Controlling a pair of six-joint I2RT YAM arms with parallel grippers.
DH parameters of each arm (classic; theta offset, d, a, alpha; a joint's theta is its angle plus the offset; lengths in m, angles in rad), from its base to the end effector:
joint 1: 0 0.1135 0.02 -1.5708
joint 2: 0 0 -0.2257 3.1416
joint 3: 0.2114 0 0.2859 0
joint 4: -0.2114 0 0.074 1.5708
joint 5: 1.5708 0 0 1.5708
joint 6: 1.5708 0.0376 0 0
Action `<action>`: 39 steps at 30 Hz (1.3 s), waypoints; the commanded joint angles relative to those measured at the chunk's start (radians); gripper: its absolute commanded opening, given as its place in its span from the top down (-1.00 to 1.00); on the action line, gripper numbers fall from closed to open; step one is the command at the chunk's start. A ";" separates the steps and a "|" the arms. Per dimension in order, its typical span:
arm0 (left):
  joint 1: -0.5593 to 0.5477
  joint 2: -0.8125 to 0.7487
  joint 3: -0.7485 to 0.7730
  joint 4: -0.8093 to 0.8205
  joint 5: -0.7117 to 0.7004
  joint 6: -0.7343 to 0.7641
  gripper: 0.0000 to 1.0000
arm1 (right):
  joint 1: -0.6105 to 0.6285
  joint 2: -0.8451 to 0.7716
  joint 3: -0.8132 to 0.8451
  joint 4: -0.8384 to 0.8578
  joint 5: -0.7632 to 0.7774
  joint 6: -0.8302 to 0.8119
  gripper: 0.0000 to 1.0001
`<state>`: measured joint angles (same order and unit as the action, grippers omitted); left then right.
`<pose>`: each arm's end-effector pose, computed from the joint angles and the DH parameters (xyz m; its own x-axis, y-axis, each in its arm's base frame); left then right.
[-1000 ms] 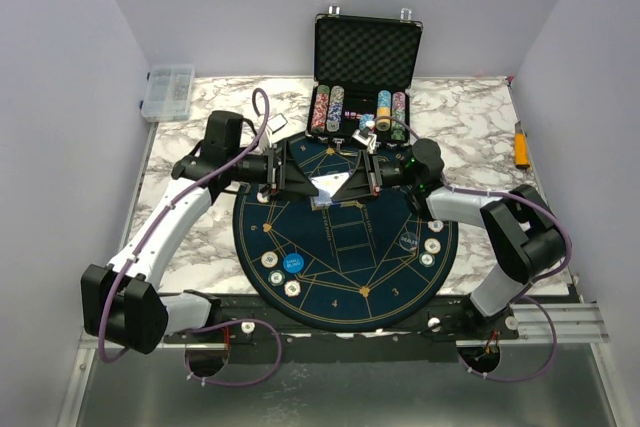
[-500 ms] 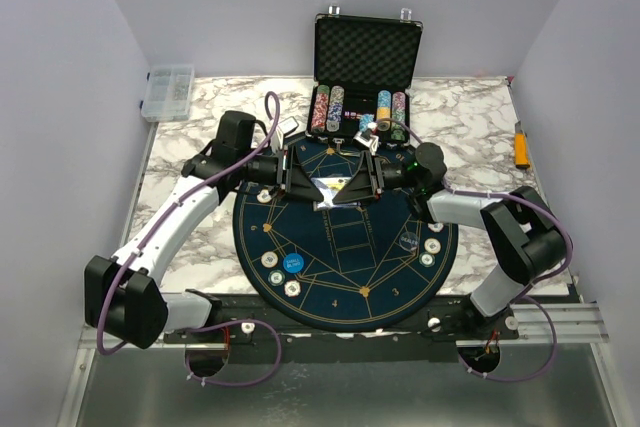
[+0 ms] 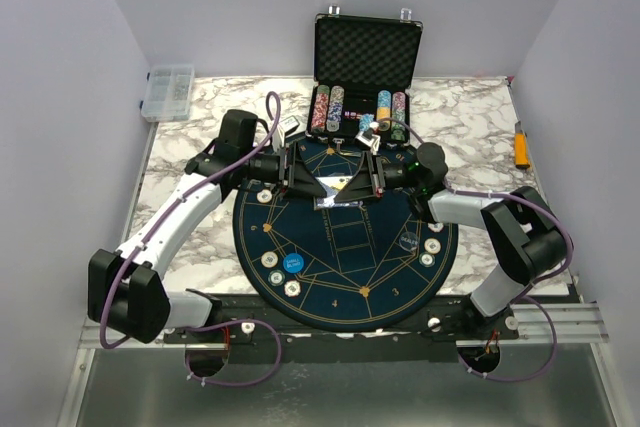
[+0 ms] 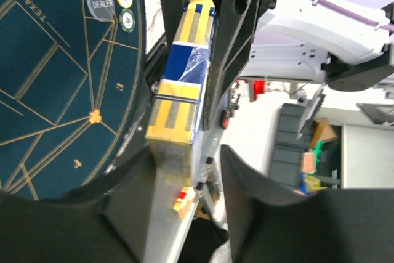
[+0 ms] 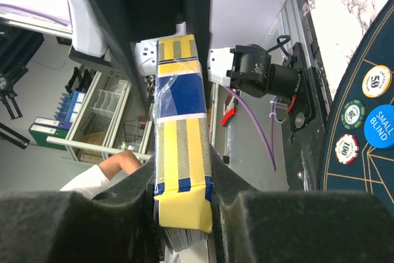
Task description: Distribute texas hold em gaming equipment
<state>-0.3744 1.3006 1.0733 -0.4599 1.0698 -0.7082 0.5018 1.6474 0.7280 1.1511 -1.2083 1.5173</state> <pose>0.2828 -0.1465 0.2681 -0.9732 0.0467 -0.2252 0.2287 0.3021 -0.9254 0.2807 0.1941 0.1727 -0.9563 -0.1207 -0.2664 -0.2528 -0.1171 0.9604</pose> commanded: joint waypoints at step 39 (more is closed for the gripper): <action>0.017 0.033 -0.009 0.085 0.057 -0.062 0.60 | -0.003 -0.004 0.009 -0.004 -0.005 -0.025 0.23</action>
<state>-0.3611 1.3312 1.0664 -0.3973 1.1069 -0.7643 0.4984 1.6447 0.7280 1.1393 -1.2091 1.5158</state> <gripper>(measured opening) 0.200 0.382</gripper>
